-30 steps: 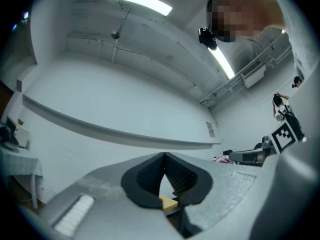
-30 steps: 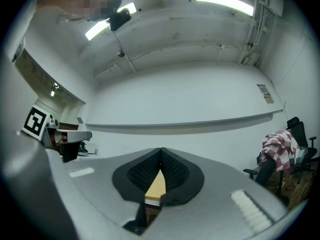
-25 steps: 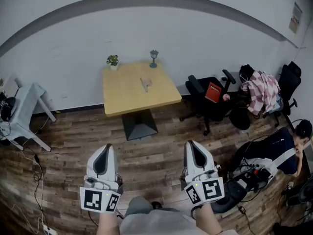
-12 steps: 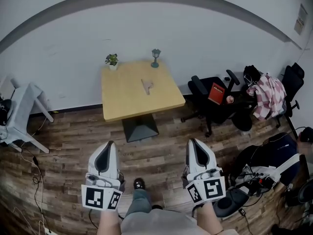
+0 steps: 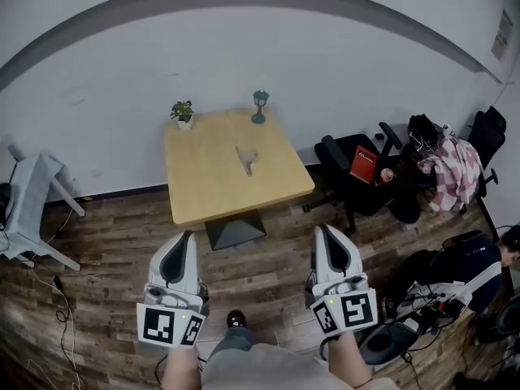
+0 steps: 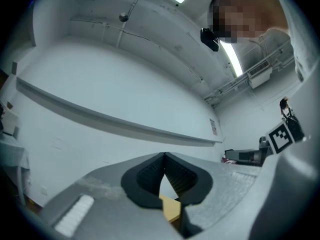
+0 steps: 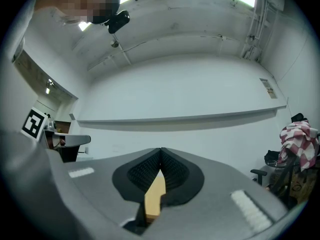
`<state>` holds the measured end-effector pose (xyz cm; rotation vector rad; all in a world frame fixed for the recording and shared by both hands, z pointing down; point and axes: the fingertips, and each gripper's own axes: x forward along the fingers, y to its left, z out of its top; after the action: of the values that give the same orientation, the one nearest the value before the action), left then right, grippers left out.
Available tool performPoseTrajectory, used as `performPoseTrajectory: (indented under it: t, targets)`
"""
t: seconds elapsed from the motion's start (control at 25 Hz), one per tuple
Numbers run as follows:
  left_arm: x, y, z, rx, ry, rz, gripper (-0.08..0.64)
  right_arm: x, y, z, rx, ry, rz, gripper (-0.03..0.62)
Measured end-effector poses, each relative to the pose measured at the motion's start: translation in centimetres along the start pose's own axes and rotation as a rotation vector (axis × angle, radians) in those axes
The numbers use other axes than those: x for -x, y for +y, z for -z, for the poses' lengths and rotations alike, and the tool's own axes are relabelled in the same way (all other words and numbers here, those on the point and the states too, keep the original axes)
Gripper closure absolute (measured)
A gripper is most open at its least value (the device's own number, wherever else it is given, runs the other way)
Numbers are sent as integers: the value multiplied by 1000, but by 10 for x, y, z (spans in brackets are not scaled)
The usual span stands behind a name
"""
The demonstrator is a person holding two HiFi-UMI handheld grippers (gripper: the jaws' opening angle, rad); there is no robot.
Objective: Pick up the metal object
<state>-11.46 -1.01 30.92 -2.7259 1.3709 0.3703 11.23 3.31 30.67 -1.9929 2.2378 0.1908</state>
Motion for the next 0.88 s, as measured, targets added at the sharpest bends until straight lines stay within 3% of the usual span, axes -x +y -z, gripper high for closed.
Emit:
performPoseTrajectory:
  t: [0.48, 0.88]
  targets:
    - [-57, 64, 10, 0, 0, 49, 557, -74, 9, 15, 4, -3, 53, 591]
    - [-76, 100, 31, 23, 23, 84, 557, -103, 24, 35, 8, 24, 87, 591]
